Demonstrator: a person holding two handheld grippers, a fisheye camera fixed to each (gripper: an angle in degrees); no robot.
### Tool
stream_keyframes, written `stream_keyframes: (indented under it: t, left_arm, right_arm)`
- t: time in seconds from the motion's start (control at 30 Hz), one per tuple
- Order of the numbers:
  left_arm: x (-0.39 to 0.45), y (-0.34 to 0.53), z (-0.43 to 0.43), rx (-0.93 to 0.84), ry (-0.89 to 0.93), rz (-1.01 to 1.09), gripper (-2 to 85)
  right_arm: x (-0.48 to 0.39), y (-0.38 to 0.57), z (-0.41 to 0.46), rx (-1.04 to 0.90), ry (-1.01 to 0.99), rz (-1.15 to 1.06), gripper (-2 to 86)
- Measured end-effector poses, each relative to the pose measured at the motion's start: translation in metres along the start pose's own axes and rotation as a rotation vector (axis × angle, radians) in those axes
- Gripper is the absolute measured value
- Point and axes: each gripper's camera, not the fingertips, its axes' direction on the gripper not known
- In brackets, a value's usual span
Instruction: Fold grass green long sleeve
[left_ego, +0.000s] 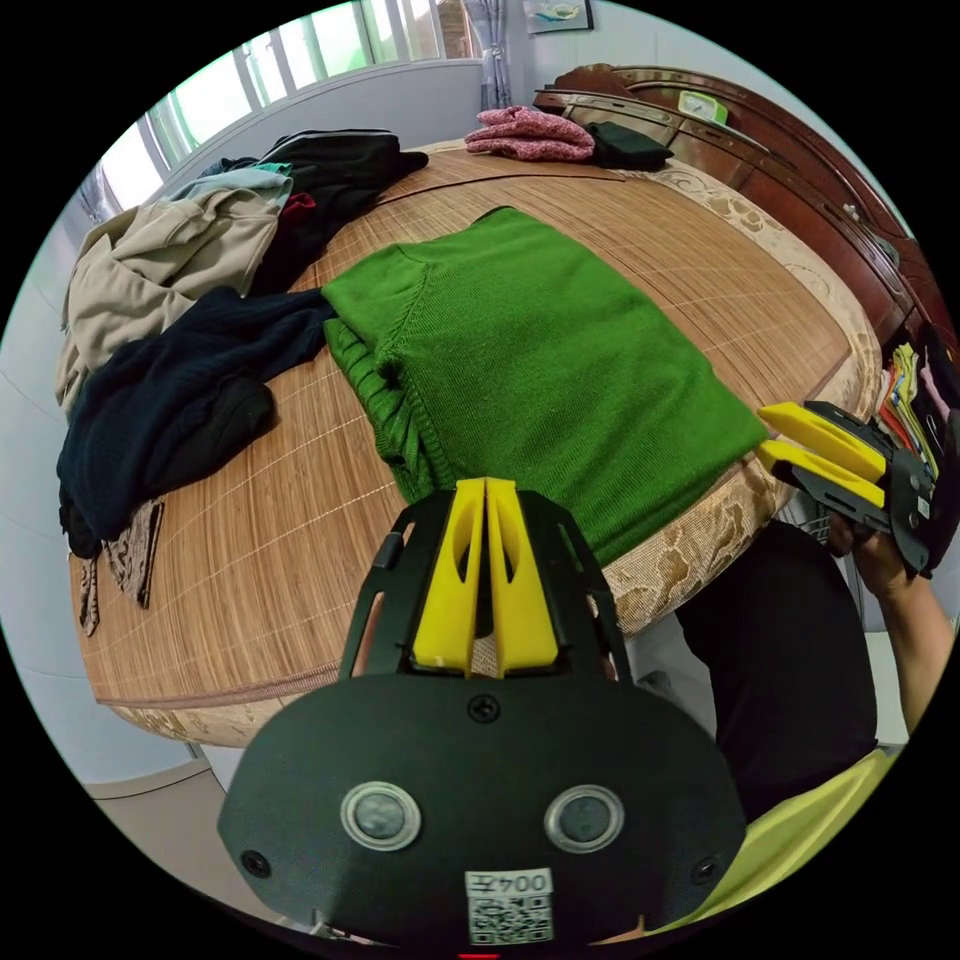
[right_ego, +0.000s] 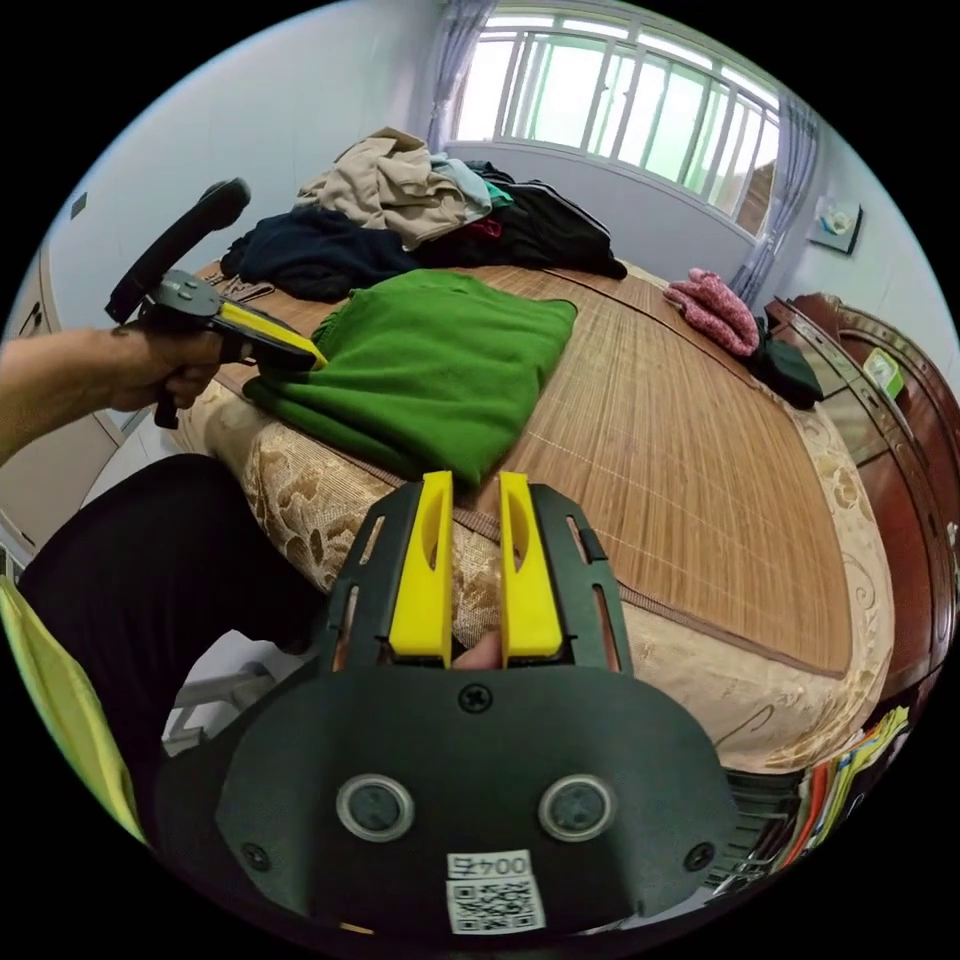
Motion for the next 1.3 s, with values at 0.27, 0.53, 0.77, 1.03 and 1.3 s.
stream_keyframes:
  t: [0.27, 0.53, 0.77, 1.03, 1.3]
  left_arm:
    - [-0.008, 0.016, 0.004, -0.001, -0.012, 0.041, 0.2]
    - [-0.019, 0.040, 0.011, 0.022, 0.007, 0.029, 0.4]
    - [-0.048, 0.070, 0.000, 0.091, 0.136, -0.022, 2.0]
    - [-0.061, 0.148, -0.036, 0.192, 0.038, 0.192, 6.3]
    - [-0.012, 0.163, -0.010, 0.179, -0.016, 0.307, 8.2]
  right_arm:
    - [-0.006, -0.001, 0.012, -0.069, 0.146, -0.105, 2.6]
    - [0.007, 0.008, 0.013, -0.096, 0.032, -0.011, 5.6]
    - [0.031, 0.009, -0.002, -0.075, -0.078, 0.121, 6.7]
    - [0.047, -0.029, 0.007, -0.060, -0.281, 0.349, 8.1]
    - [0.023, -0.038, 0.042, -0.159, -0.218, 0.323, 8.3]
